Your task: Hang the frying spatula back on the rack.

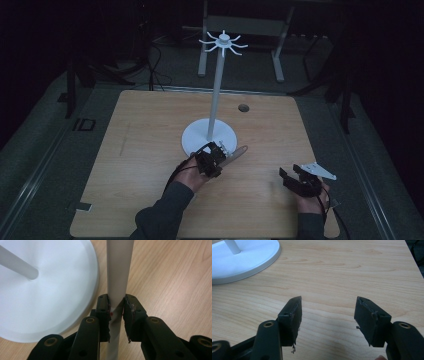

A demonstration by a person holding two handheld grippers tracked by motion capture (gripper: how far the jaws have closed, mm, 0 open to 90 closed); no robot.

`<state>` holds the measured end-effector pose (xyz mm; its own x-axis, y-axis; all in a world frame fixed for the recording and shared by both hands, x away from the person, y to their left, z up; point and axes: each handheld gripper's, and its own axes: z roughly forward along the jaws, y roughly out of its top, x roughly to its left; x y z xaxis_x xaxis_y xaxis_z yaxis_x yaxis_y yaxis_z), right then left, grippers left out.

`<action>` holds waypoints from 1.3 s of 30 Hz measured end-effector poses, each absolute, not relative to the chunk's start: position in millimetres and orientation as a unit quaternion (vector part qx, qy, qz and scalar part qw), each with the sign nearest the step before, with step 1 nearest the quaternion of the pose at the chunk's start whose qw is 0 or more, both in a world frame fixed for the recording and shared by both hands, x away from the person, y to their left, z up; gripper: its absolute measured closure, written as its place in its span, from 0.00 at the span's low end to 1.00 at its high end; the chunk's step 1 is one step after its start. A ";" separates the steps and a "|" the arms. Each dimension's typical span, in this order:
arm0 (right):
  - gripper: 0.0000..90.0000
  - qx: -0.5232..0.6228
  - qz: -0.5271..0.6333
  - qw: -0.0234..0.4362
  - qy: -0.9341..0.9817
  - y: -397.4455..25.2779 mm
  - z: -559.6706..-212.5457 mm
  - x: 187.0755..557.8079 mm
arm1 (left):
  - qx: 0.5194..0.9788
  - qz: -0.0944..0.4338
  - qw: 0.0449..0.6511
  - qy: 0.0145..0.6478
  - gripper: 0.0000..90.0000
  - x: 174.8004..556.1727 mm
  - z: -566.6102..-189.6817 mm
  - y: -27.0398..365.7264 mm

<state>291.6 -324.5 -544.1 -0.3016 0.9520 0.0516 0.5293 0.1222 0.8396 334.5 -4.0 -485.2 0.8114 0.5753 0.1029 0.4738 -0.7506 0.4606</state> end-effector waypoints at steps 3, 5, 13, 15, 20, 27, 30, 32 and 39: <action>0.43 0.530 0.400 0.265 0.699 -325.3 -544.2 291.8 | 0.923 0.125 0.224 0.288 0.84 333.2 -479.8 -2.2; 0.43 0.532 0.400 0.265 0.698 -325.6 -544.3 291.8 | 0.920 0.128 0.231 0.289 0.84 332.3 -477.0 -1.7; 0.43 0.534 0.398 0.267 0.696 -326.8 -544.2 291.7 | 0.899 0.148 0.279 0.303 0.84 324.4 -463.0 -1.7; 0.43 0.535 0.398 0.268 0.696 -327.0 -544.2 291.7 | 0.899 0.148 0.279 0.303 0.84 324.4 -463.0 -1.7; 0.42 0.536 0.398 0.269 0.694 -327.7 -544.3 292.0 | 0.884 0.161 0.309 0.310 0.84 319.7 -451.7 -1.5; 0.42 0.538 0.396 0.271 0.693 -328.6 -544.9 292.5 | 0.867 0.180 0.333 0.325 0.84 316.7 -440.9 1.3; 0.42 0.537 0.396 0.271 0.694 -328.6 -545.0 292.7 | 0.857 0.191 0.345 0.332 0.84 315.6 -437.0 2.6; 0.42 0.537 0.396 0.271 0.694 -328.6 -545.0 292.7 | 0.854 0.193 0.349 0.335 0.84 315.2 -436.2 2.9; 0.42 0.539 0.396 0.273 0.691 -329.9 -544.8 292.6 | 0.834 0.211 0.375 0.346 0.84 313.1 -428.9 6.2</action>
<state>292.6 -329.9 -544.8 -0.2690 0.9619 0.0491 0.5299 0.1053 0.8415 313.1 6.2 -428.9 0.6716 0.7353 0.0913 0.4191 -0.4787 0.7715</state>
